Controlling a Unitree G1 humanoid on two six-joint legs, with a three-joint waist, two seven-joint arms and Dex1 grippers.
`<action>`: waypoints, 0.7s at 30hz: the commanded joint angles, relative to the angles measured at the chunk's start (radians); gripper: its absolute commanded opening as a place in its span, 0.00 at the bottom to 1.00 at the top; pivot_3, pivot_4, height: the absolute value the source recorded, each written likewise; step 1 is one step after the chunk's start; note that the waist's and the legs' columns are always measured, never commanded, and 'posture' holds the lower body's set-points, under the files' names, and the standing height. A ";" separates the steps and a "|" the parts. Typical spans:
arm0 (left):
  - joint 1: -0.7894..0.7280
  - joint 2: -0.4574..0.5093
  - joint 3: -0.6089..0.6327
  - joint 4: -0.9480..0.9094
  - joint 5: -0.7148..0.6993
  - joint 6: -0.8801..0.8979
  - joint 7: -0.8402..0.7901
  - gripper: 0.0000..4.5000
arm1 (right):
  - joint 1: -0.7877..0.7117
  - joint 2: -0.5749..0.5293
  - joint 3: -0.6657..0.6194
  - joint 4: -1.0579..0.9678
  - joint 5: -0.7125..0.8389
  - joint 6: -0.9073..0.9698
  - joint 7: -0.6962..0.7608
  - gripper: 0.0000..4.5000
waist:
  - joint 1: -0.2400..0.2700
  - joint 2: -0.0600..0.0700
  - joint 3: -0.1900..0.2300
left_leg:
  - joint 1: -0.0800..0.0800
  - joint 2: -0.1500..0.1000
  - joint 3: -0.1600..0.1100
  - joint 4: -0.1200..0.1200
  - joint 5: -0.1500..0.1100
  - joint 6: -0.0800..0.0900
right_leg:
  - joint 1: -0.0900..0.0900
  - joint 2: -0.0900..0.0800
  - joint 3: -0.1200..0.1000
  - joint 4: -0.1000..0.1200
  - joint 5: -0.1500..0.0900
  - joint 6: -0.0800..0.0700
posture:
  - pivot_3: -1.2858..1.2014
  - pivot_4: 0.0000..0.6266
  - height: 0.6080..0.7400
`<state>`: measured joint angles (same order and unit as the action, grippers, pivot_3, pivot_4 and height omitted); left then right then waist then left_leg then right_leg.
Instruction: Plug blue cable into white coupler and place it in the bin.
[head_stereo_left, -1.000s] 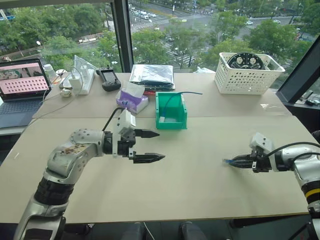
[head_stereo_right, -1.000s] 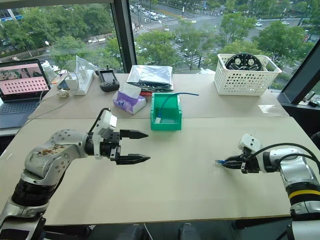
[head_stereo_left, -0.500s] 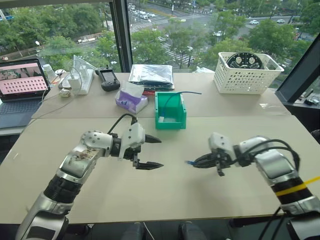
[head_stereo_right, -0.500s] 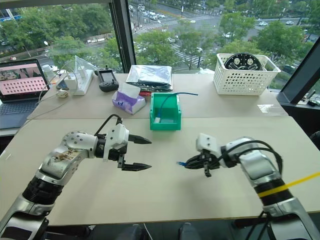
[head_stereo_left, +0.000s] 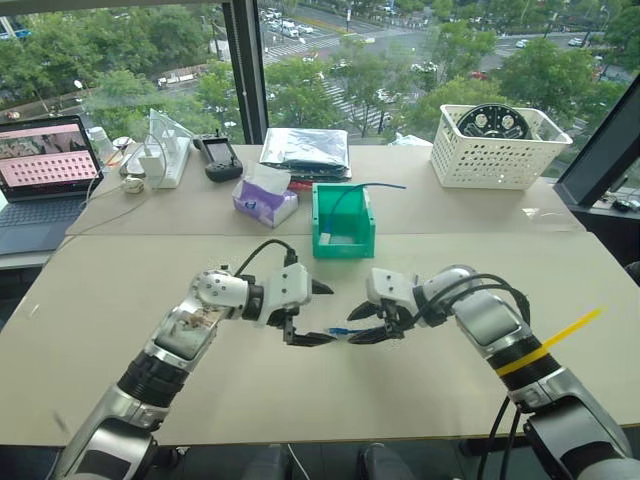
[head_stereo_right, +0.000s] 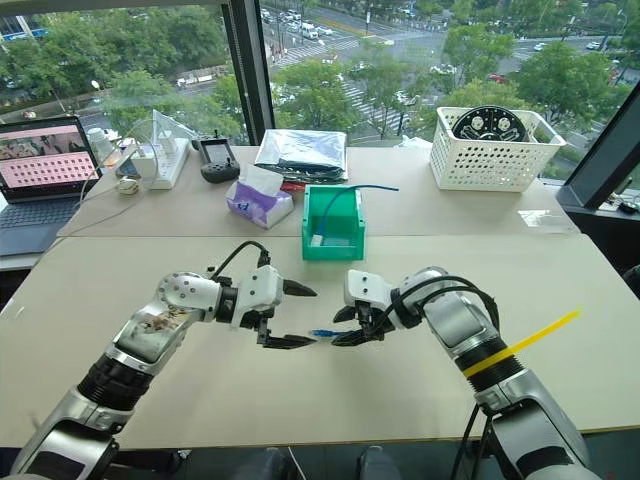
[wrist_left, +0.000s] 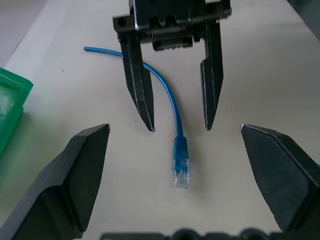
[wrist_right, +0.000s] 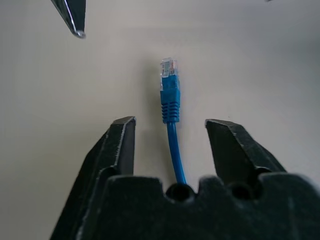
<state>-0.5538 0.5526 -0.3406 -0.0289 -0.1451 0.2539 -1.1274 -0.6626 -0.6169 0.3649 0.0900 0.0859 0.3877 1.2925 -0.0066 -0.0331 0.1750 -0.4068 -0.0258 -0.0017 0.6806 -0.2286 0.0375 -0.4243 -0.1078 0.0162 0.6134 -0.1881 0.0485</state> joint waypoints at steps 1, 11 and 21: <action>0.010 -0.006 -0.027 0.027 0.041 -0.049 0.003 1.00 | 0.030 -0.050 -0.099 -0.158 0.060 0.068 -0.024 0.95 | 0.000 0.000 0.000 | 0.000 0.000 0.000 0.000 0.000 0.000 | 0.000 0.000 0.000 0.000 0.000 0.000 | 0.52 0.24 0.96; -0.025 -0.062 -0.040 0.258 0.084 -0.189 -0.020 1.00 | 0.190 -0.136 -0.274 -0.540 0.229 0.382 -0.160 0.99 | 0.009 0.000 0.000 | 0.000 0.001 0.000 0.000 0.000 0.000 | 0.000 0.000 0.000 -0.001 0.000 0.000 | 0.52 0.24 0.96; -0.058 -0.096 -0.044 0.402 0.102 -0.275 -0.078 0.54 | 0.300 -0.204 -0.376 -0.689 0.347 0.524 -0.261 1.00 | 0.019 0.000 0.000 | 0.000 0.001 0.000 0.002 0.000 0.000 | 0.001 -0.001 -0.001 -0.002 0.000 0.000 | 0.52 0.24 0.96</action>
<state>-0.5995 0.4572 -0.3821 0.3459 -0.0734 -0.0148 -1.2185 -0.3603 -0.8082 0.0274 -0.5536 0.4060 0.8921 1.0499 0.0119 -0.0333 0.1749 -0.4068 -0.0249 -0.0013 0.6823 -0.2286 0.0376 -0.4231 -0.1090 0.0155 0.6119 -0.1880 0.0487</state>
